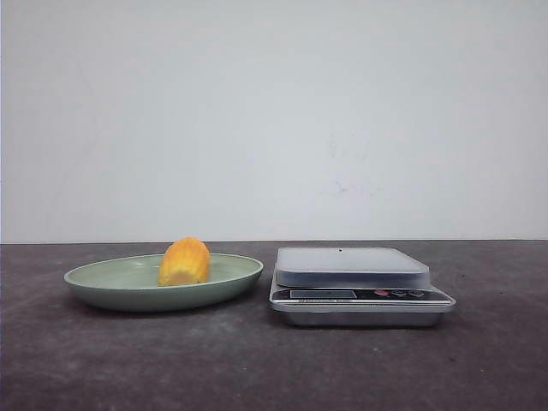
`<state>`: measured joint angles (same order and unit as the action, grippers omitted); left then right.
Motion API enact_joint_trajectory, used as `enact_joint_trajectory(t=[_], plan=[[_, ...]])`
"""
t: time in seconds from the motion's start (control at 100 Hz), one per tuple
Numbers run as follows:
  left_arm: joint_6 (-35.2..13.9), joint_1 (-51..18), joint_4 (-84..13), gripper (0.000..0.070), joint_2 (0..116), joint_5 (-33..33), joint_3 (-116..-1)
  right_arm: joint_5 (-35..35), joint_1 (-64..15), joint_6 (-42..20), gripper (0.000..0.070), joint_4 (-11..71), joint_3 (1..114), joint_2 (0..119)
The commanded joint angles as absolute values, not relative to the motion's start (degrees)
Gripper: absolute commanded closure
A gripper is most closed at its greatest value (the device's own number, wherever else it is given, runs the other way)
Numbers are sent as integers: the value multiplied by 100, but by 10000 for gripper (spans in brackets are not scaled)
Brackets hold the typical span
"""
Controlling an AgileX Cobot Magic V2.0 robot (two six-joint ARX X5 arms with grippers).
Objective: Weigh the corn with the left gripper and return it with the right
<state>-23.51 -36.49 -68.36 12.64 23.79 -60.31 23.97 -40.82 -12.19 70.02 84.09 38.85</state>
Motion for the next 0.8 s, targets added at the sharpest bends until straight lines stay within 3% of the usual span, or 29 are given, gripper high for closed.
enact_joint_trajectory(t=[0.0, 0.17, 0.29, 0.39, 0.45, 0.5, 0.55, 0.58, 0.79], plan=[[-2344, -3675, -6796, 237, 1251, 2344, -6090, 2416, -4128, -1350, 131, 7299, 8468, 3653], [-2403, -3677, -6879, 237, 1251, 2220, -6090, 2268, -4128, -1354, 131, 7699, 8036, 2766], [-2672, -3675, -6901, 241, 1251, 2220, -6064, 2154, -4121, -1378, 131, 7481, 7343, 2084], [-2663, -3675, -6694, 336, 1251, 2230, -6051, 1835, -4121, -1441, 147, 6923, 6587, 1555], [-2637, -3675, -6453, 409, 1251, 2246, -6038, 1680, -4121, -1446, 198, 6499, 6139, 1317], [-2596, -3675, -6241, 512, 1251, 2246, -6023, 1601, -4121, -1450, 300, 6119, 5789, 1192], [-2561, -3677, -6038, 700, 1251, 2244, -5994, 1542, -4121, -1457, 516, 5802, 5485, 1142], [-2550, -3675, -5920, 684, 1251, 2244, -5975, 1503, -4121, -1455, 700, 5623, 5323, 1142], [-2399, -3675, -5487, 690, 1269, 2265, -5859, 1479, -4123, -1461, 685, 4495, 4519, 1146]])
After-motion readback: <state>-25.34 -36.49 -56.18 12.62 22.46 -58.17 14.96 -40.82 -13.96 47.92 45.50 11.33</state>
